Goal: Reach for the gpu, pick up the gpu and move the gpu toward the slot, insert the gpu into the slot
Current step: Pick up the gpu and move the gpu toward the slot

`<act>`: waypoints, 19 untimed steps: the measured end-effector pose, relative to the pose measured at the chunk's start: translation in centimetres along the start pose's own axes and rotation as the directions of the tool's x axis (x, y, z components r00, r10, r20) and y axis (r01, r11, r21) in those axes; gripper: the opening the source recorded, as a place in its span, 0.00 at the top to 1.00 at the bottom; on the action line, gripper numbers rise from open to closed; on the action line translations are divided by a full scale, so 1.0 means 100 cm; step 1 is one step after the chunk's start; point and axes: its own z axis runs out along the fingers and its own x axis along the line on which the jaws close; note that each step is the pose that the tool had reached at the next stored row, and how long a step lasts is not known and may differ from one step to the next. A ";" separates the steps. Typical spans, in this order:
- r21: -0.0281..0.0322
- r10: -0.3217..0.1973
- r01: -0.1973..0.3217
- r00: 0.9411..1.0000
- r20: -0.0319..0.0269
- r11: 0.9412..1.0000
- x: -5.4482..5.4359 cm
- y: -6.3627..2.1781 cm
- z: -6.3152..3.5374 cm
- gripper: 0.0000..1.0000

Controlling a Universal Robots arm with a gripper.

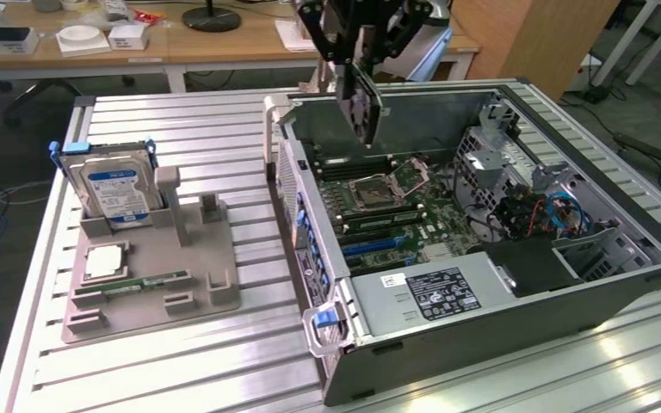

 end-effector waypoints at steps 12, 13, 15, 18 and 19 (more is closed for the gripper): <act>-0.022 0.000 0.000 1.000 0.000 1.000 -0.048 -0.0007 0.0039 0.74; -0.023 0.000 0.000 1.000 0.000 1.000 -0.052 -0.0008 0.0043 0.74; -0.023 0.000 0.000 1.000 0.000 1.000 -0.061 -0.0009 0.0050 0.74; -0.025 0.000 0.000 1.000 0.000 1.000 -0.074 -0.0011 0.0063 0.74; -0.025 0.000 0.000 1.000 0.000 1.000 -0.079 -0.0012 0.0067 0.74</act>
